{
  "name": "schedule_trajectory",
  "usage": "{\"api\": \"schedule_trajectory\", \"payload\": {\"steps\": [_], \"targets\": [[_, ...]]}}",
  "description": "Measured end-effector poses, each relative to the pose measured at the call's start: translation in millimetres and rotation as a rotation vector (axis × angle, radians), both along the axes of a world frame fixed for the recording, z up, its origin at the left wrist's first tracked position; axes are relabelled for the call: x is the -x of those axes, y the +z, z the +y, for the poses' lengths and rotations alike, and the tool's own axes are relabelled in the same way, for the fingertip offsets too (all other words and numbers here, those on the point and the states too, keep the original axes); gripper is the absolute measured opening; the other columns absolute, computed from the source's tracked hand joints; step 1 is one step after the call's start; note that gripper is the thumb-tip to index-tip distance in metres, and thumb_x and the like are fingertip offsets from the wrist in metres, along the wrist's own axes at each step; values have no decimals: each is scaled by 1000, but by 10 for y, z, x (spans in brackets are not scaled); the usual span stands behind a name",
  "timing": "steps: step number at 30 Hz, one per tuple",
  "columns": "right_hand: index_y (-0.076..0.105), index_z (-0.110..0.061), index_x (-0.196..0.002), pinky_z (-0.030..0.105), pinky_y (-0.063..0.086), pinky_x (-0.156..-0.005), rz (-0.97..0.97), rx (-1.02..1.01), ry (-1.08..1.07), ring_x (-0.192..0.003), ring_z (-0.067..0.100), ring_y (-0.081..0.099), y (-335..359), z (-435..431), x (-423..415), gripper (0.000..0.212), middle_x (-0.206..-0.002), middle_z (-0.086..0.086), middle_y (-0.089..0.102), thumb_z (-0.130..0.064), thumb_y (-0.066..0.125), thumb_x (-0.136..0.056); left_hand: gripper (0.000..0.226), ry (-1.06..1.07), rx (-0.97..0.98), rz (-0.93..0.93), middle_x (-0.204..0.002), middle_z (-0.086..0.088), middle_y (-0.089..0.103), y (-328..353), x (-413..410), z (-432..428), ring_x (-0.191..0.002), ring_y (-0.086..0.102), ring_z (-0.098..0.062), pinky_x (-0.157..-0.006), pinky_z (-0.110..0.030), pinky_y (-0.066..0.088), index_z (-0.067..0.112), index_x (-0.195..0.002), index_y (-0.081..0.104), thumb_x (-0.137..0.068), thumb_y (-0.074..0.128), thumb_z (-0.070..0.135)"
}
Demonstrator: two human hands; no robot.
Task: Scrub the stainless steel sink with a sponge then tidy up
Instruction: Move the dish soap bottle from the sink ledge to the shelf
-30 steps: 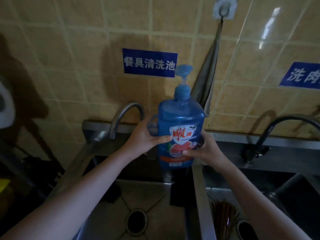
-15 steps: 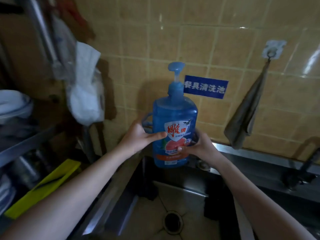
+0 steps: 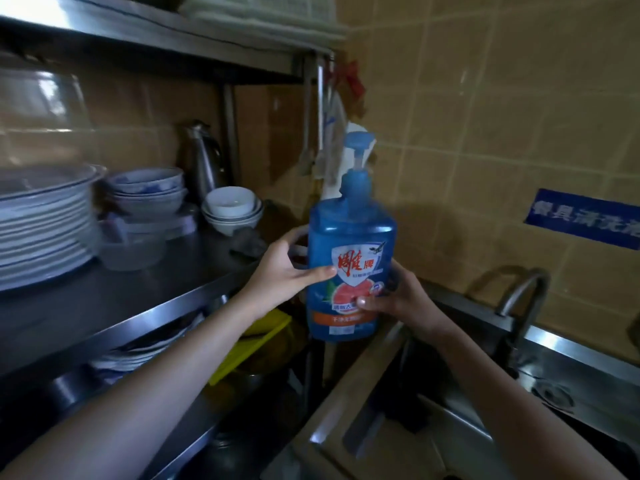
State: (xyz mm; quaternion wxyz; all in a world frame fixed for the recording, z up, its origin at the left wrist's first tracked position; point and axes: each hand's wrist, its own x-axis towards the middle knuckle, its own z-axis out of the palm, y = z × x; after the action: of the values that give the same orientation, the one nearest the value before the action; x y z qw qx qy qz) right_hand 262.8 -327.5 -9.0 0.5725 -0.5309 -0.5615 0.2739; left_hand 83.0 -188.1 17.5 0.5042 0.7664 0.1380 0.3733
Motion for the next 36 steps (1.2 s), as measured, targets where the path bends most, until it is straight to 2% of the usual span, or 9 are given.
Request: {"api": "schedule_trajectory", "payload": {"steps": [5,8,13,17,23,24,28,32,36], "targets": [[46,-1,-127,39,54,-90,28,-8,118,-109,32,63,25,465,488,63,-119,17,63,1,72,-70,63,105,-23,-12,-106,3,69,-4,562,308,-96,65,-6,-72,-16,51,21,-122,53,-67,82,22],[46,-1,-129,41,53,-92,24,-2,155,-110,32,62,36,752,724,64,-121,19,62,8,71,-71,53,169,-41,-9,-101,19,69,21,853,460,-96,63,2,-73,-11,49,37,-109,54,-67,82,20],[49,-10,-129,33,54,-88,55,24,212,-110,25,64,42,1209,1006,67,-121,10,65,2,75,-69,59,282,-15,0,-99,13,68,14,1230,716,-92,64,-1,-72,-16,51,39,-108,53,-56,81,40],[50,-13,-127,29,54,-84,56,30,260,-109,23,65,34,1600,1111,68,-119,8,67,3,77,-67,62,338,-1,-16,-101,9,69,-12,1370,962,-93,66,-7,-72,-21,53,38,-110,53,-55,82,39],[55,-22,-121,25,54,-82,75,33,321,-108,22,65,31,2190,1051,67,-118,5,68,-7,84,-63,58,426,-25,21,-96,29,67,-12,1368,1396,-91,63,5,-66,-9,49,37,-106,54,-55,82,43],[56,-23,-120,26,54,-82,72,40,334,-107,22,65,38,2293,1026,67,-117,5,68,-11,86,-62,59,448,-21,34,-100,27,67,-15,1349,1484,-96,62,3,-71,-11,50,38,-106,54,-55,82,45],[56,-22,-120,29,54,-85,52,73,361,-109,22,65,42,2746,880,67,-117,4,68,-14,86,-61,87,526,28,91,-130,-7,57,-52,1236,1895,-122,50,-26,-97,-50,46,22,-127,49,-53,86,50],[54,-15,-121,30,55,-85,44,103,369,-109,23,64,-23,3174,722,62,-116,6,68,0,81,-66,101,627,42,128,-142,-7,40,-105,1107,2202,-131,37,-19,-102,-46,42,18,-140,36,-55,82,48],[51,-11,-126,40,53,-93,46,137,410,-112,25,62,-124,3477,609,68,-120,10,65,-2,81,-66,110,632,115,150,-146,-12,35,-210,1011,2444,-131,42,-26,-100,-36,42,16,-145,29,-54,81,48]]}}
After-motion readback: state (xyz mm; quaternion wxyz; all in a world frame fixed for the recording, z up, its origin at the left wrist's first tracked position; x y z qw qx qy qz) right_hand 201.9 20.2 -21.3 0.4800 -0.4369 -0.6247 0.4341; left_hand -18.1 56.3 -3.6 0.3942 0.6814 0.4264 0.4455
